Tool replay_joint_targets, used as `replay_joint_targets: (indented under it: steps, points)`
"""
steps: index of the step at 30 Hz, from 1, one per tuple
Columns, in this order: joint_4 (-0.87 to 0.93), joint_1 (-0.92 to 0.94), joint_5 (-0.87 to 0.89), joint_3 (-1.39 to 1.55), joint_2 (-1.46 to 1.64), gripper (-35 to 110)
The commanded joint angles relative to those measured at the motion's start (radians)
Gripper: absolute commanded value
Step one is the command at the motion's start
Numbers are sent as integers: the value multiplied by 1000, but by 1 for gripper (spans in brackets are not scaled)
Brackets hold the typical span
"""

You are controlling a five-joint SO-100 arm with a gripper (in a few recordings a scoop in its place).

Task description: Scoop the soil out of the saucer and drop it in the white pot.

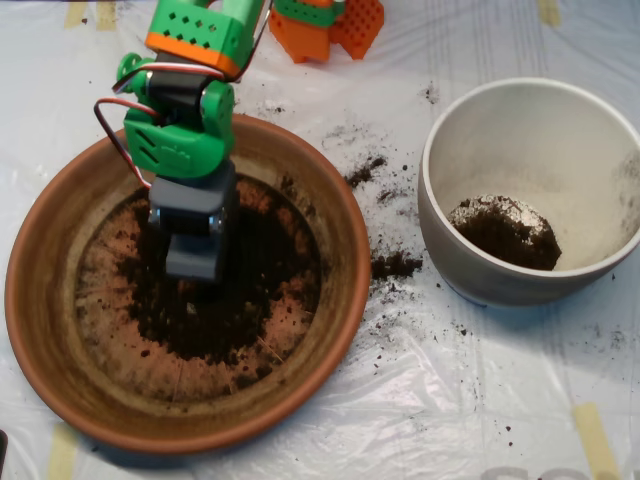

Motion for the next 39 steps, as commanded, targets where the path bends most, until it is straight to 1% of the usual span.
replay_joint_targets:
  steps: [1, 8, 12, 23, 33, 39]
  points:
    - [0, 15, -23, 12, 126, 0]
    - [51, -6, -9, 3, 307, -1]
    - [121, -35, -6, -31, 399, -1]
    - [261, -169, 14, -81, 634, -1]
    - [411, -314, 49, -275, 675, -1]
    - [491, -454, 81, -431, 618, -1]
